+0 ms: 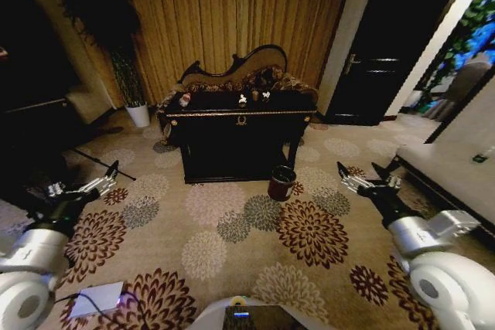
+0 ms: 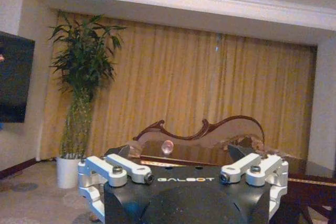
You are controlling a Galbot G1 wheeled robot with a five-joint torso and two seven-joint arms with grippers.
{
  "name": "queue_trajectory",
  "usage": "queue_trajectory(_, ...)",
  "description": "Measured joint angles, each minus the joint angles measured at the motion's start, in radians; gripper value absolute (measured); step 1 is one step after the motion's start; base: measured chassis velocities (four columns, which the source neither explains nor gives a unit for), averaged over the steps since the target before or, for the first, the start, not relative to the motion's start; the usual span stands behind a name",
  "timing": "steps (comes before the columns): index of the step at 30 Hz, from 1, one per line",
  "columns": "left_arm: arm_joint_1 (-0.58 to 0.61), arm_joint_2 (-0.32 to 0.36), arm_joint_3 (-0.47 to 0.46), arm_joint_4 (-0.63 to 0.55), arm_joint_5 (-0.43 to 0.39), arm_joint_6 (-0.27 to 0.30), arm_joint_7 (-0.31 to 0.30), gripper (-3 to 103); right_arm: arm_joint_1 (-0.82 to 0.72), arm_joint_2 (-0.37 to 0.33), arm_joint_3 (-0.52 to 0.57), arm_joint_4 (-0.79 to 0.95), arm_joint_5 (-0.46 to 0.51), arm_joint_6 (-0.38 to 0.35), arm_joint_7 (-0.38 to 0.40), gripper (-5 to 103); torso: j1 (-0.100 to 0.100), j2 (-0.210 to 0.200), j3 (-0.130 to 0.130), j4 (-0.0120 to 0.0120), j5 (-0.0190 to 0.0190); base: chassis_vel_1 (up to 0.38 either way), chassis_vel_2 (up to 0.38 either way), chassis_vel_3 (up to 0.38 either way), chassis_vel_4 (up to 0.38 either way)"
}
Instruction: Move to the front of the table and place the trash on the table into the trash bin.
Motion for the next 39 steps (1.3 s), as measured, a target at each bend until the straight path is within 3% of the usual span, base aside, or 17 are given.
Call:
queue_trajectory(2,0.002,0.000,-0.002,0.000,-0.001,0.001,0.006,100,0.000,-0.001,0.003,0.000,0.012,-0.042,0.000,100,0.000,0.000,0.000,0.0000,0.0000,0.000,0.000,0.000,0.000)
queue_trajectory(8,0.003,-0.001,-0.002,0.000,-0.001,0.004,0.012,100,0.007,-0.003,0.003,0.000,0.015,-0.064,0.000,100,0.000,0.000,0.000,0.0000,0.0000,0.000,0.000,0.000,0.000)
queue_trajectory(39,0.005,-0.004,-0.012,0.000,0.001,-0.002,0.052,100,0.011,-0.001,0.001,0.000,0.002,-0.007,-0.003,100,0.000,0.000,0.000,0.0002,-0.0001,-0.043,0.044,0.042,-0.042)
